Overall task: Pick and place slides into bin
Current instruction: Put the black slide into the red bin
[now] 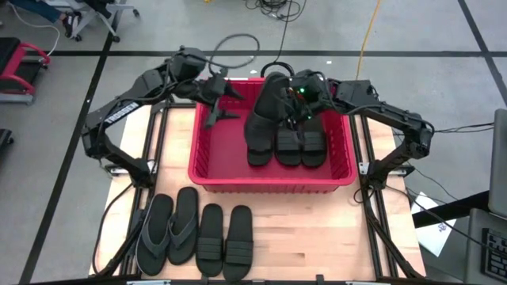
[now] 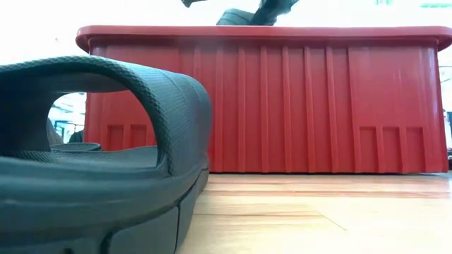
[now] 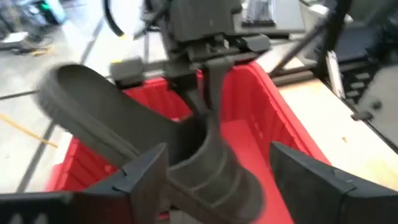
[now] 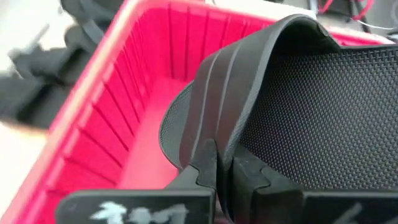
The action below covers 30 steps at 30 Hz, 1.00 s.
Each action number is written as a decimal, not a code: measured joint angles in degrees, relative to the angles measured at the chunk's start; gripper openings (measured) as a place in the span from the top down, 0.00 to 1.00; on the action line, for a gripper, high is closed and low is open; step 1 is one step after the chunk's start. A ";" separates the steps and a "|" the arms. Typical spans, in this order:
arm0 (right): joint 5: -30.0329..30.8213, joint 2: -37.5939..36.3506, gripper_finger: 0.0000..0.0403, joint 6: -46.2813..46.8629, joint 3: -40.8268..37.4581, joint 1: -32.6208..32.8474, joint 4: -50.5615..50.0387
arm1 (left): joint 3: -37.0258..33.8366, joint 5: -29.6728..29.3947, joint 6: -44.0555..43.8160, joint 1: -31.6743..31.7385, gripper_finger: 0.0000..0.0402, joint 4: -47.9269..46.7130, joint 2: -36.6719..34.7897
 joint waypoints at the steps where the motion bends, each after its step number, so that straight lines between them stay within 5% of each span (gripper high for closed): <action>1: 2.38 0.02 0.99 -0.96 0.00 0.65 -0.89 | 0.00 -0.04 0.70 -0.64 0.28 -0.69 0.52; 6: 8.49 0.38 0.99 -0.79 -0.04 1.97 -1.91 | -0.04 -7.40 6.93 -5.33 0.24 -5.45 2.75; 17: 6.81 4.09 0.99 0.57 0.00 2.99 2.19 | -0.07 -18.23 14.07 -8.87 0.28 -4.48 3.46; 30: 6.76 3.16 0.99 4.79 -0.11 5.88 11.61 | 0.05 -18.66 19.84 -8.40 0.33 -9.36 4.35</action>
